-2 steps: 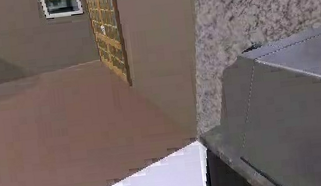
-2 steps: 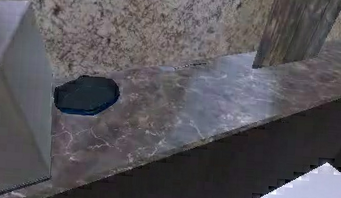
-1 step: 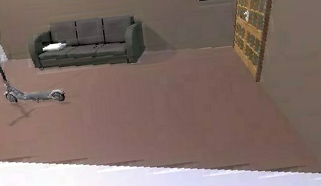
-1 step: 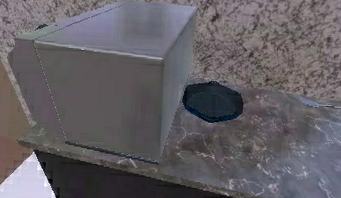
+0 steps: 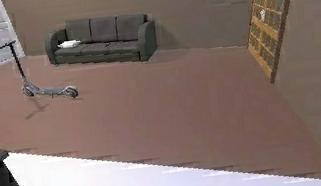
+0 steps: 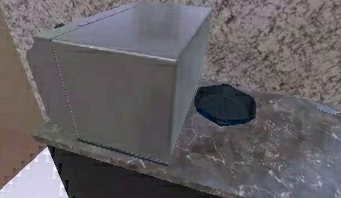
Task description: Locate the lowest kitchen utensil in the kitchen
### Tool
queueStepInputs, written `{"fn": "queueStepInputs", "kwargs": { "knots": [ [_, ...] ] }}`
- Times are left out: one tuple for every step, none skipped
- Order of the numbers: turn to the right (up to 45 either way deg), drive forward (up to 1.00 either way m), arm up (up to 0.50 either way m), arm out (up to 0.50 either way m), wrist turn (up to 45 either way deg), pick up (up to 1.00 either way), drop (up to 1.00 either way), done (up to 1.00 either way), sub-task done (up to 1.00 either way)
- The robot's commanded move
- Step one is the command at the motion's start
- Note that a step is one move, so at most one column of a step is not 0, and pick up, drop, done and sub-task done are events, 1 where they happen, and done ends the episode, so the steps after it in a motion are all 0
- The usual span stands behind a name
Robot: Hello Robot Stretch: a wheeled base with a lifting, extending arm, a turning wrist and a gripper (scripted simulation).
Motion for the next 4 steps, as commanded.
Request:
{"fn": "queueStepInputs", "kwargs": {
  "knots": [
    [0.0, 0.60, 0.00, 0.00, 0.0, 0.00, 0.00, 0.00, 0.00],
    [-39.0, 0.00, 0.00, 0.00, 0.0, 0.00, 0.00, 0.00, 0.00],
    [0.0, 0.60, 0.00, 0.00, 0.0, 0.00, 0.00, 0.00, 0.00],
    [-36.0, 0.00, 0.00, 0.00, 0.0, 0.00, 0.00, 0.00, 0.00]
  ]
}}
